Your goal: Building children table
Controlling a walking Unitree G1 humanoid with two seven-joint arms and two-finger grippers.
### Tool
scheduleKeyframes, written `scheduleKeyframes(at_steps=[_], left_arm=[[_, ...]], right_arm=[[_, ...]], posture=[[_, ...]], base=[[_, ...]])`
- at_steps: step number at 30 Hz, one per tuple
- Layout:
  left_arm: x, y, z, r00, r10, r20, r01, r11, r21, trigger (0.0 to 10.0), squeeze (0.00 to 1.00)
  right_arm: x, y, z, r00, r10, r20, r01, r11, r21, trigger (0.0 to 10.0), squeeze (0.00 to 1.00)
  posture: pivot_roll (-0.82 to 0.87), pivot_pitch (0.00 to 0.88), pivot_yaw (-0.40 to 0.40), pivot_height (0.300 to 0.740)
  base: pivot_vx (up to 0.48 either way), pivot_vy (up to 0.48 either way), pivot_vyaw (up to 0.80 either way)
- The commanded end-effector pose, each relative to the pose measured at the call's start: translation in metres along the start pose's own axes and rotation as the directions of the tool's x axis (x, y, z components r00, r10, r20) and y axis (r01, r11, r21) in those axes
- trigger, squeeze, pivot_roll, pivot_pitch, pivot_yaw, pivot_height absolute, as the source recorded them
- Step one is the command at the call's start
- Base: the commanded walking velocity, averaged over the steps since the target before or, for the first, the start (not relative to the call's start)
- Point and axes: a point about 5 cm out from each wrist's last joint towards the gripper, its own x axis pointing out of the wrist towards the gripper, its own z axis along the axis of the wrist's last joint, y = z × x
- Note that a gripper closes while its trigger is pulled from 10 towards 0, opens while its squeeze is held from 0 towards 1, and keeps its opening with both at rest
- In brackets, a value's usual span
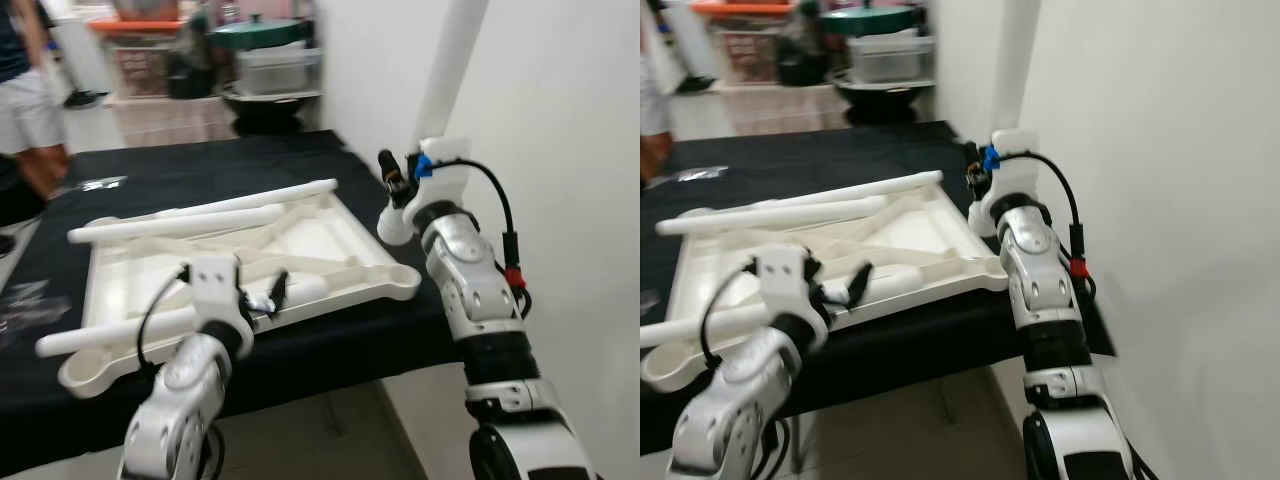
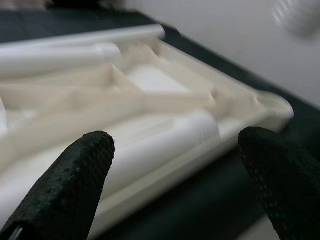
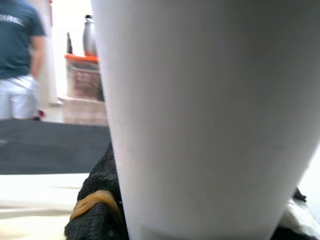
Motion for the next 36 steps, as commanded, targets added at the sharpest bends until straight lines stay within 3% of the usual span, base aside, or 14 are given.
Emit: scheduleKeyframes(at_steps=[1, 2, 7, 9, 14, 23, 28, 32, 33, 34, 35, 36], left_arm=[[0.0, -0.011, 0.001, 0.998, -0.07, -0.001, 0.07, 0.998, 0.003, 10.0, 0.0], [-0.01, -0.02, -0.016, 0.989, -0.138, -0.057, 0.137, 0.99, -0.008, 10.0, 0.0], [-0.017, -0.024, -0.033, 0.993, -0.087, -0.084, 0.088, 0.996, 0.0, 10.0, 0.0], [-0.021, -0.028, -0.034, 0.991, -0.099, -0.086, 0.097, 0.995, -0.024, 10.0, 0.0], [-0.031, -0.036, -0.027, 0.988, -0.148, -0.043, 0.148, 0.989, -0.008, 10.0, 0.0], [-0.041, -0.037, -0.02, 0.989, -0.144, -0.012, 0.144, 0.989, 0.02, 10.0, 0.0], [-0.046, -0.042, -0.011, 0.988, -0.156, 0.003, 0.156, 0.987, 0.028, 10.0, 0.0], [-0.047, -0.04, -0.007, 0.988, -0.154, 0.008, 0.154, 0.987, 0.039, 10.0, 0.0], [-0.048, -0.039, -0.006, 0.988, -0.154, 0.01, 0.154, 0.987, 0.041, 10.0, 0.0], [-0.048, -0.039, -0.006, 0.988, -0.154, 0.01, 0.154, 0.987, 0.041, 10.0, 0.0], [-0.046, -0.037, -0.004, 0.988, -0.155, 0.012, 0.154, 0.986, 0.057, 10.0, 0.0], [-0.045, -0.037, -0.004, 0.988, -0.157, 0.012, 0.156, 0.986, 0.057, 10.0, 0.0]], right_arm=[[0.0, -0.006, -0.002, 1.0, -0.006, -0.02, 0.006, 1.0, 0.004, 10.0, 0.0], [0.01, -0.005, 0.0, 0.999, 0.044, -0.028, -0.042, 0.998, 0.045, 10.0, 0.0], [0.021, -0.01, 0.003, 0.999, 0.044, -0.018, -0.043, 0.999, 0.027, 10.0, 0.0], [0.024, -0.007, 0.0, 0.996, 0.085, -0.024, -0.083, 0.993, 0.083, 10.0, 0.0], [0.025, -0.005, -0.014, 0.984, 0.163, -0.076, -0.155, 0.983, 0.099, 10.0, 0.0], [0.03, 0.0, -0.017, 0.963, 0.264, -0.051, -0.254, 0.955, 0.151, 10.0, 0.0], [0.034, -0.028, -0.004, 0.977, 0.205, -0.05, -0.195, 0.967, 0.167, 10.0, 0.0], [0.033, -0.045, 0.008, 0.966, 0.259, -0.013, -0.25, 0.945, 0.212, 10.0, 0.0], [0.031, -0.047, 0.012, 0.942, 0.335, 0.011, -0.328, 0.914, 0.237, 10.0, 0.0], [0.031, -0.047, 0.012, 0.942, 0.335, 0.011, -0.328, 0.914, 0.237, 10.0, 0.0], [0.026, -0.053, 0.016, 0.903, 0.427, 0.043, -0.423, 0.869, 0.256, 10.0, 0.0], [0.024, -0.054, 0.017, 0.885, 0.462, 0.054, -0.46, 0.851, 0.252, 10.0, 0.0]], posture=[[0.03, 0.046, -0.073, 0.74], [0.03, 0.052, -0.078, 0.74], [0.03, 0.08, -0.093, 0.74], [0.04, 0.097, -0.097, 0.74], [0.05, 0.137, -0.104, 0.74], [0.07, 0.197, -0.073, 0.74], [0.09, 0.237, -0.071, 0.74], [0.09, 0.25, -0.056, 0.74], [0.09, 0.252, -0.055, 0.74], [0.09, 0.252, -0.055, 0.74], [0.09, 0.253, -0.053, 0.74], [0.09, 0.254, -0.052, 0.74]], base=[[0.0, 0.0, 0.0], [0.0, 0.0, 0.0], [0.0, 0.0, 0.0], [0.0, 0.0, 0.0], [0.0, 0.0, 0.0], [0.0, 0.0, 0.0], [0.0, 0.0, 0.0], [0.0, 0.0, 0.0], [0.0, 0.0, 0.0], [0.0, 0.0, 0.0], [0.0, 0.0, 0.0], [0.0, 0.0, 0.0]])
